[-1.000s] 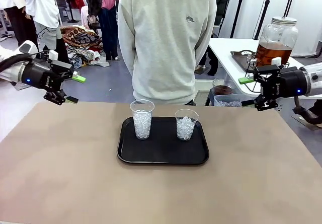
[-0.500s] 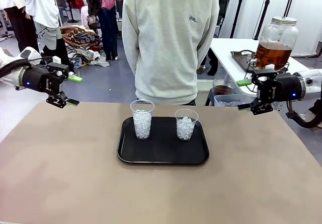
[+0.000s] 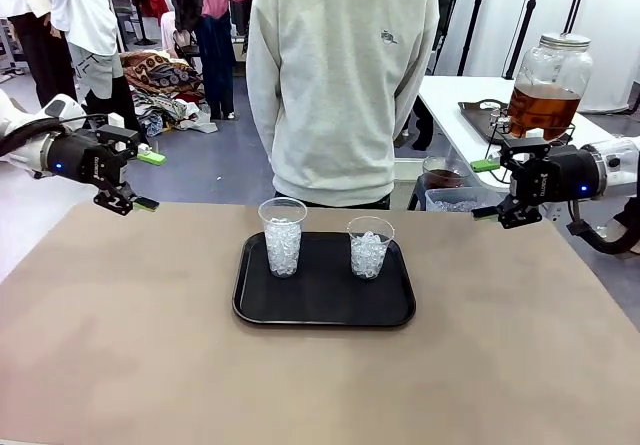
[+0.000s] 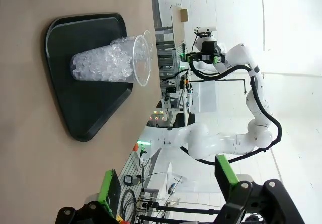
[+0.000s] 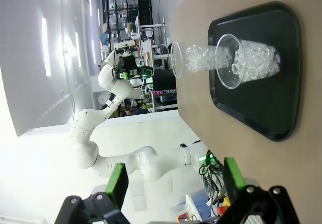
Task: Pour the drink into the iced cup.
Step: Pick up the iced cup indicated by the human and present it to them.
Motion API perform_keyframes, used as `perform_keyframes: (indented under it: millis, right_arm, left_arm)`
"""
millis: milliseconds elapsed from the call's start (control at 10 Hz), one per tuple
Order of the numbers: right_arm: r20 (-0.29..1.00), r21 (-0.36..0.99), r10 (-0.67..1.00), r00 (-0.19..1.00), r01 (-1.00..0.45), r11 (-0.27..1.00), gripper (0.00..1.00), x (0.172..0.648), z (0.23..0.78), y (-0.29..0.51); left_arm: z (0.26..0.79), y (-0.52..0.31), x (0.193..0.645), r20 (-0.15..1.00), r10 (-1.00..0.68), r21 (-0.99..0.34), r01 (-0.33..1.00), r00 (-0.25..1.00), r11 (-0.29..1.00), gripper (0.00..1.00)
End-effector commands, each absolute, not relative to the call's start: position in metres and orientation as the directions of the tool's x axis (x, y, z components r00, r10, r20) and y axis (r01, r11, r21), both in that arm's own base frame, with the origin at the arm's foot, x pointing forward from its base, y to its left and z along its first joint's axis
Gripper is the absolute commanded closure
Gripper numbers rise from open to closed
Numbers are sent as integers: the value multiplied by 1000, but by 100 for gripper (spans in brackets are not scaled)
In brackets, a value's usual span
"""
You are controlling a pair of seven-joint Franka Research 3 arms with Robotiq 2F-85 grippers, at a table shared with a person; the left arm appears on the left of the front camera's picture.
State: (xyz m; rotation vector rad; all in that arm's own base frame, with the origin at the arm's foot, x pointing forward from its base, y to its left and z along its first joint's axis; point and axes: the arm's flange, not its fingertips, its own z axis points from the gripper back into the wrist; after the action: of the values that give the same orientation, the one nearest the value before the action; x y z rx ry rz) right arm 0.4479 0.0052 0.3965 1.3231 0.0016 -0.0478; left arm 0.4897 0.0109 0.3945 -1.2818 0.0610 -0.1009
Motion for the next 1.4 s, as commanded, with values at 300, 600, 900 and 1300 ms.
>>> perform_keyframes:
  millis: [300,600,900,1300]
  right_arm:
    - [-30,969,-41,999,39,245,0,448,397,6]
    - [-30,969,-41,999,39,245,0,448,397,6]
    - [-30,969,-41,999,39,245,0,448,397,6]
    - [-30,969,-41,999,39,245,0,448,397,6]
  left_arm:
    - [397,12,486,17,-105,-960,45,994,276,0]
    - [397,12,486,17,-105,-960,45,994,276,0]
    - [397,12,486,17,-105,-960,45,994,276,0]
    - [397,12,486,17,-105,-960,45,994,276,0]
